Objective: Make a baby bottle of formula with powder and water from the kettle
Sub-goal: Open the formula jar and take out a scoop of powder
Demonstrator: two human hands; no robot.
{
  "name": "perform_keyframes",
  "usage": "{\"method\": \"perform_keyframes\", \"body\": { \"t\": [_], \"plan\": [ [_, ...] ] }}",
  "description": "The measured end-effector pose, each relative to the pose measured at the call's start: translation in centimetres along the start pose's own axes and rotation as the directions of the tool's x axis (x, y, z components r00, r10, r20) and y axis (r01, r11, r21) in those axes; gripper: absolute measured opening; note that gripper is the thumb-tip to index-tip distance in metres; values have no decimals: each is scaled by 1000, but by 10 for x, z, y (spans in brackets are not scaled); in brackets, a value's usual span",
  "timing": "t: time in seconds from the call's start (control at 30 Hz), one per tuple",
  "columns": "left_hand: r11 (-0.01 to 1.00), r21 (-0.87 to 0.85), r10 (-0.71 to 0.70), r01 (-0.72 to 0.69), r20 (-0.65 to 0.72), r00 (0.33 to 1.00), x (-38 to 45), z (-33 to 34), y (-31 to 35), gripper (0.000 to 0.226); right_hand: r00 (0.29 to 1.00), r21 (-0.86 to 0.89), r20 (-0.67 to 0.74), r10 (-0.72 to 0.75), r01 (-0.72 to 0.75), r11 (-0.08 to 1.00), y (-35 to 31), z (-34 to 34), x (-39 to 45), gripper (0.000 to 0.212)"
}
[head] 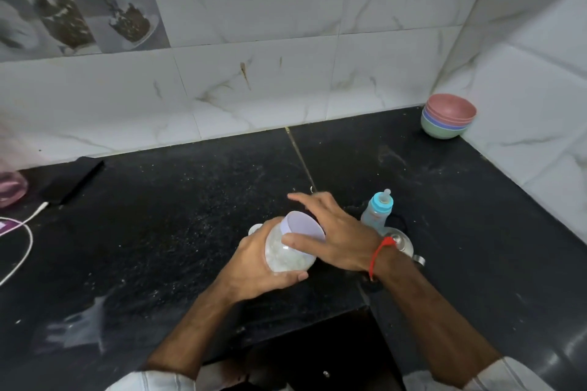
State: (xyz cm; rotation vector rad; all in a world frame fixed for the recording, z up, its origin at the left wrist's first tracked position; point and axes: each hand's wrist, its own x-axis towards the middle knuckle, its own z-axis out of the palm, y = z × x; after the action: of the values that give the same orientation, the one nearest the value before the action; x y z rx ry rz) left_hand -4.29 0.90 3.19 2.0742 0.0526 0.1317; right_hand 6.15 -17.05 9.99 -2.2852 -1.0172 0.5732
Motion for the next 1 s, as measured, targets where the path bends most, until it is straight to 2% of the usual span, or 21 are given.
{"method": "perform_keyframes", "body": {
  "t": [0.03,0.07,0.1,0.17,0.2,0.27,0.33,0.37,0.47,0.57,0.6,0.67,0.73,0.8,0.9,1.0],
  "plan": [
    [1000,12,-4,4,11,1000,1,-4,-3,90,997,-125,23,80,-76,989,-4,-1,5,76],
    [1000,29,-6,5,26,1000,3,-8,-6,93,993,-163,66,102,-90,982,-7,0,9,72],
    [999,43,-3,2,38,999,3,-11,-9,96,991,-110,118,62,-49,993,-10,0,12,68],
    [999,40,6,-7,37,999,3,-17,-14,98,976,46,204,-70,62,997,-14,-1,12,83],
    [999,34,17,-18,31,999,2,-20,-16,97,975,91,206,-88,71,993,-15,0,12,86],
    [998,50,41,-43,40,998,2,-25,-18,94,992,80,128,2,-12,997,-14,6,18,77],
    [997,56,48,-52,74,996,2,-29,-21,93,995,-56,60,80,-77,995,-11,13,23,73],
    [997,52,45,-49,91,995,3,-31,-22,94,996,-93,63,67,-61,994,-10,16,24,69],
    [999,17,42,-44,117,992,5,-36,-26,96,992,-52,66,-105,108,993,-12,12,18,63],
    [997,-16,73,-72,96,993,6,-45,-36,94,963,53,-118,-244,251,966,-5,10,10,54],
    [997,-27,74,-72,79,994,5,-49,-39,95,951,107,-214,-222,249,963,2,14,6,52],
    [998,-52,46,-45,24,999,4,-56,-46,97,922,207,-379,-75,163,965,21,33,0,50],
    [997,-81,14,-17,-38,999,1,-62,-53,99,880,211,-473,49,59,976,42,61,-5,46],
    [995,-97,-1,-6,-80,997,-2,-66,-59,99,869,171,-483,109,-29,985,61,94,-10,44],
    [997,-81,-12,2,-124,992,-5,-69,-66,100,883,166,-419,214,-157,974,77,134,-14,42],
    [996,-86,-6,-6,-141,990,-7,-69,-67,100,874,151,-404,270,-227,962,90,160,-15,41]
  ]
}}
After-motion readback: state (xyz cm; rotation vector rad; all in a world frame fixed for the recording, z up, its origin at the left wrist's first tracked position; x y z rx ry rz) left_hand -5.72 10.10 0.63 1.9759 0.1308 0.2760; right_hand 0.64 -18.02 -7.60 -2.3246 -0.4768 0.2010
